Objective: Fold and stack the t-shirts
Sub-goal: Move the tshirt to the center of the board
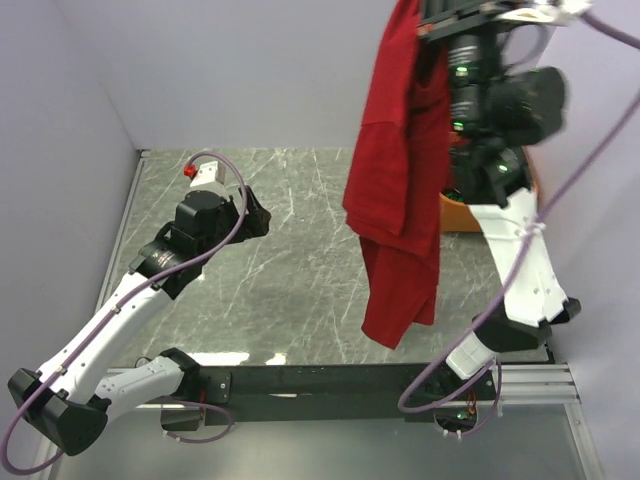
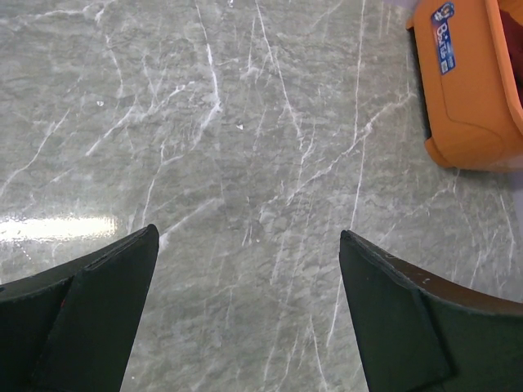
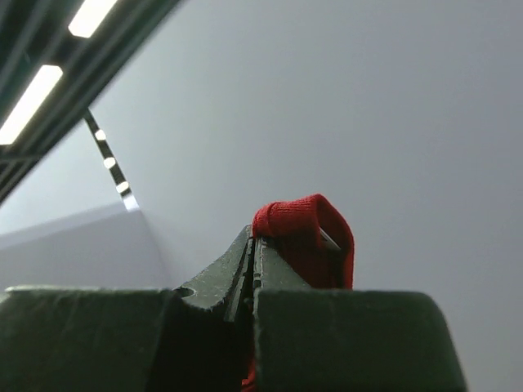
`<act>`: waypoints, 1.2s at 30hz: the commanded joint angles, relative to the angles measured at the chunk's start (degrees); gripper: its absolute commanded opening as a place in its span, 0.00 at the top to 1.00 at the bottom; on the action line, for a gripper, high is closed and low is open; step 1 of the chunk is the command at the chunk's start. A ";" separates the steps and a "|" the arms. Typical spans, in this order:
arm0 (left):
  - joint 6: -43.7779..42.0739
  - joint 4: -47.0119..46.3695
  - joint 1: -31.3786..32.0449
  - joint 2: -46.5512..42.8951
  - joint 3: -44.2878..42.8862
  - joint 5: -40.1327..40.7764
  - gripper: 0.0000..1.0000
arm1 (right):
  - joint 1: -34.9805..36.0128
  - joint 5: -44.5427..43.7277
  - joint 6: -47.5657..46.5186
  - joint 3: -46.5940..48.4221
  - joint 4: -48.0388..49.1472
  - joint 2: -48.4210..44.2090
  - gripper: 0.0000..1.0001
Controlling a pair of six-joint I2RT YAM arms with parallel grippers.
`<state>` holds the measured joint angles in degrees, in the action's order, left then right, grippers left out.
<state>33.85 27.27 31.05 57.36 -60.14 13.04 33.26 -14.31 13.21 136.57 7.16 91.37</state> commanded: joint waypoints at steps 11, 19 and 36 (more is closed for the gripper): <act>6.41 -0.11 -1.78 -6.20 0.37 7.87 0.03 | 6.73 -0.11 7.71 7.04 -1.98 20.68 1.00; 5.88 0.77 -4.15 -8.94 -0.42 11.40 0.01 | 12.27 -6.69 2.26 8.97 2.07 20.69 1.00; 13.08 -0.02 -5.38 -4.37 5.81 4.63 0.08 | -10.04 -5.22 22.10 -28.96 -16.82 9.98 0.83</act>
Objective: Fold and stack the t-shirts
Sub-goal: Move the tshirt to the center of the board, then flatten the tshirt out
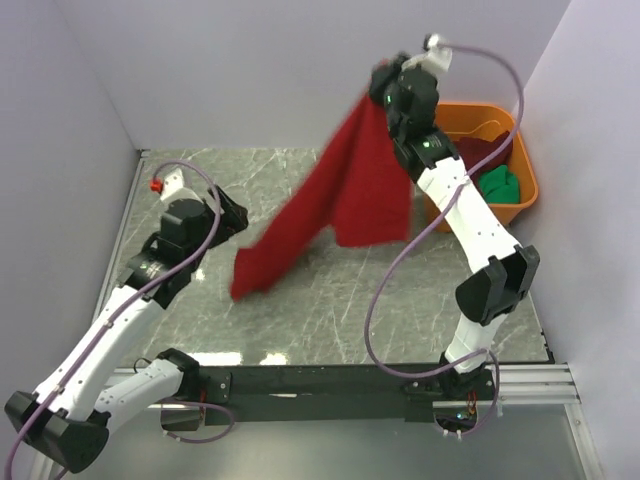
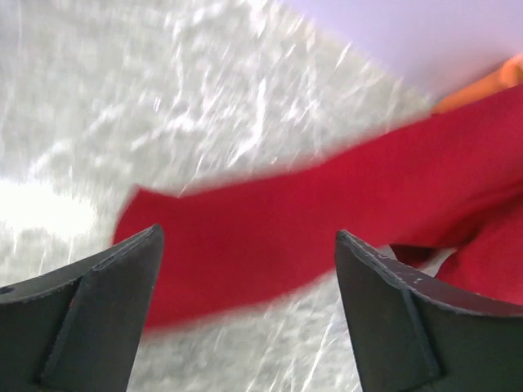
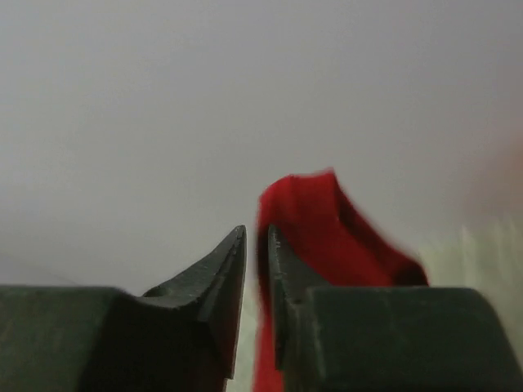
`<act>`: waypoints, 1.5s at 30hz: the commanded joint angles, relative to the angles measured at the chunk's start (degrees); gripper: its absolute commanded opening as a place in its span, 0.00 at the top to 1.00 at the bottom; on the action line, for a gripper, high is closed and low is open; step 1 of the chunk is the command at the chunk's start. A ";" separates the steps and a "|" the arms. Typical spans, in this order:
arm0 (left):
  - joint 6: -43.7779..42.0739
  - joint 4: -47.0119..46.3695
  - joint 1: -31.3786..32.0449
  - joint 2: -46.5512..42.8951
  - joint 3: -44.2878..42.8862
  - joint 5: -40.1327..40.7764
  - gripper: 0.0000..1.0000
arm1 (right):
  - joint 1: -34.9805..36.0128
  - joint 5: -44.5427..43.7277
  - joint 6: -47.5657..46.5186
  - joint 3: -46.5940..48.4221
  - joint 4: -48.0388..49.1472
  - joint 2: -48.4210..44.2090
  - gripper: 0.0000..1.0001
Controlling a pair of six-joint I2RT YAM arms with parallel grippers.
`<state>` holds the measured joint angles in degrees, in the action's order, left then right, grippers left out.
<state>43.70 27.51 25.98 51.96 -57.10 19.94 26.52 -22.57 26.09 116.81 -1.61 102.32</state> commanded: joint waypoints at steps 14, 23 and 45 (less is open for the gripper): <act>19.39 -6.41 1.70 3.32 24.73 -10.28 0.43 | 1.42 0.95 15.57 -55.10 -13.51 -23.02 0.35; 39.51 4.65 21.19 5.07 28.63 2.81 0.51 | 1.78 -0.63 17.33 -70.31 -15.96 -38.93 0.35; 48.77 4.24 24.92 21.07 26.16 10.13 0.54 | 1.69 -3.71 15.75 -77.97 -19.31 -48.18 0.35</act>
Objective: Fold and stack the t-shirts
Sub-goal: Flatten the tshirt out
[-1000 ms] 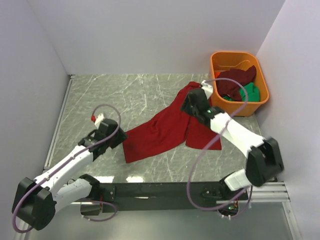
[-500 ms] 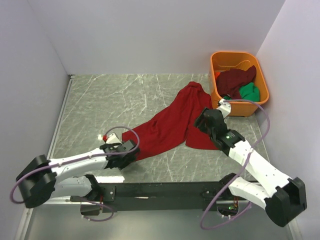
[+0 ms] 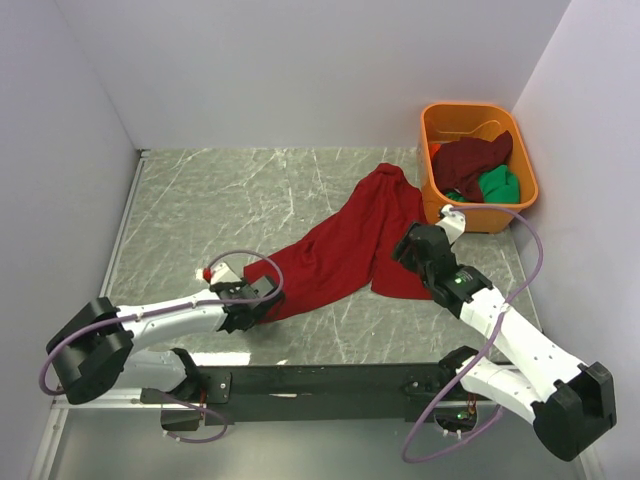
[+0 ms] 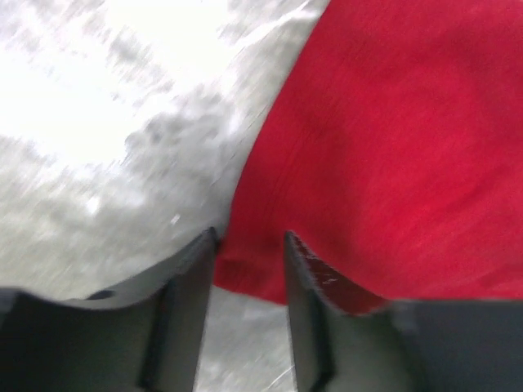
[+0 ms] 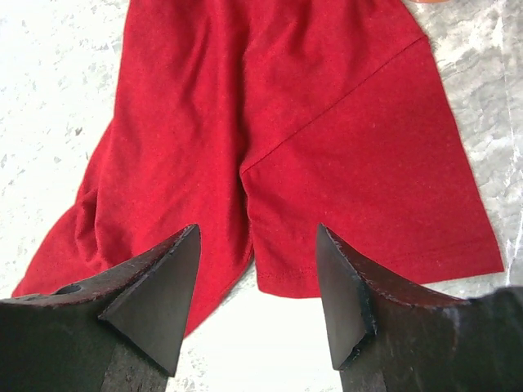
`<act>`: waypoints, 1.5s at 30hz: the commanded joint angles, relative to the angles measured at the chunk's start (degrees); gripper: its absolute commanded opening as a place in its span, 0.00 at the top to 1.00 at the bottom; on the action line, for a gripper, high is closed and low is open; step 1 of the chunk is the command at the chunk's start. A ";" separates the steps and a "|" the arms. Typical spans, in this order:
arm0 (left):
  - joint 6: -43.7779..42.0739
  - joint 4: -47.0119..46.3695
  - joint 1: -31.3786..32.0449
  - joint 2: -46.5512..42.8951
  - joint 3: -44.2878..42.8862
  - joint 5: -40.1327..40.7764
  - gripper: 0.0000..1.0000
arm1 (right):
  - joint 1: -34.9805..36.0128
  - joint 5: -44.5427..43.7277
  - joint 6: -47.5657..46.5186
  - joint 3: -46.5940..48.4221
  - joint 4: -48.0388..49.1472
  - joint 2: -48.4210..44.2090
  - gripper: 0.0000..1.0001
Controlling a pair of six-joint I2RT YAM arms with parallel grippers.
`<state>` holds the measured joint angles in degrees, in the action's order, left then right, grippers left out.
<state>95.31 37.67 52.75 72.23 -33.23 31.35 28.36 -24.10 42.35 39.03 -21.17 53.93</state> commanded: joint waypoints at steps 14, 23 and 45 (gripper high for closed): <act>-12.85 -7.80 -14.24 -10.86 3.97 -5.16 0.99 | -0.32 -3.41 -1.39 -2.46 -2.03 -2.08 0.31; -25.94 -0.67 -37.44 -25.47 -2.71 -7.43 0.99 | -1.72 -4.03 -1.83 -1.67 -1.86 0.81 0.25; -36.77 -9.90 -55.83 -19.40 -4.47 -23.18 0.99 | -12.62 7.83 -5.26 10.37 8.07 33.25 0.36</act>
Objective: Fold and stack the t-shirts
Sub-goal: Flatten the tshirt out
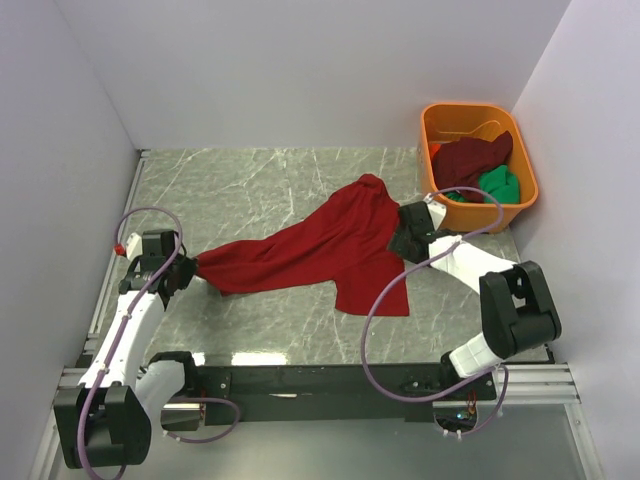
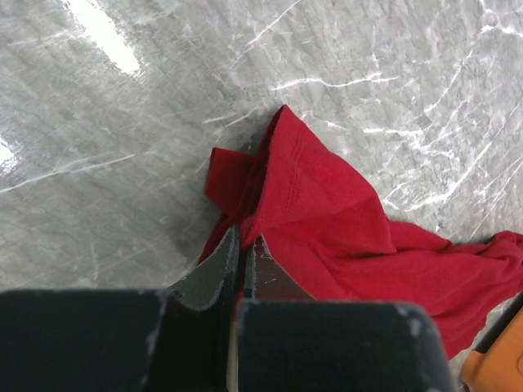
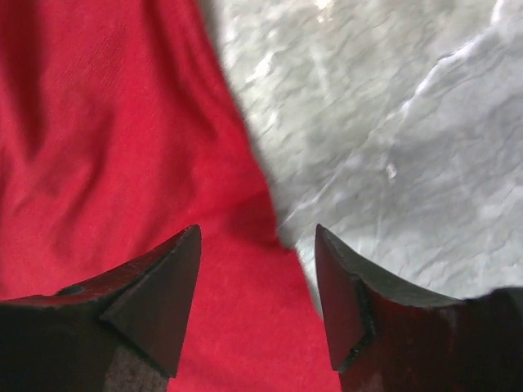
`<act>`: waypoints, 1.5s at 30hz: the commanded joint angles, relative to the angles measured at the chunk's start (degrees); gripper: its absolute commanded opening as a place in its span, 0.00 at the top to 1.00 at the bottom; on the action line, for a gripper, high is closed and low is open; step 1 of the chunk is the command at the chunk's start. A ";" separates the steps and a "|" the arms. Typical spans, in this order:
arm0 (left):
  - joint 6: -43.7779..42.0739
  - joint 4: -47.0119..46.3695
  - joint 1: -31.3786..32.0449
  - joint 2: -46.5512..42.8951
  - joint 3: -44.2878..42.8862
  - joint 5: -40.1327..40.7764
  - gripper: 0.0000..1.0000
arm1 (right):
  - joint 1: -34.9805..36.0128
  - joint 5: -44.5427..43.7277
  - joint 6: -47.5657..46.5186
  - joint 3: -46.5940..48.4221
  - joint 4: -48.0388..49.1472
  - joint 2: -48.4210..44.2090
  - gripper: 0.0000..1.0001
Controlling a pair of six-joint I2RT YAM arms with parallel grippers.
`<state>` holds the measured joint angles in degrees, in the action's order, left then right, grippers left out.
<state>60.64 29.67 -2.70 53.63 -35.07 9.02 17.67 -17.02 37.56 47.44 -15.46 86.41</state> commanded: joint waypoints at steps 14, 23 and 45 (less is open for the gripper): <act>-2.72 -2.43 -0.38 -1.95 -1.76 -2.33 0.99 | -2.73 6.20 0.76 1.95 5.53 5.87 0.47; -4.30 -2.34 -0.38 -1.60 -1.84 -2.16 0.99 | -2.82 6.56 1.29 2.30 6.06 6.32 0.92; -8.61 8.99 -0.38 -8.53 -32.06 2.85 0.99 | -2.99 2.34 -4.86 35.07 -22.22 -34.01 1.00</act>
<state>54.19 36.80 -2.81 48.10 -60.60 9.74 14.85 -12.19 34.57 77.52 -31.66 56.21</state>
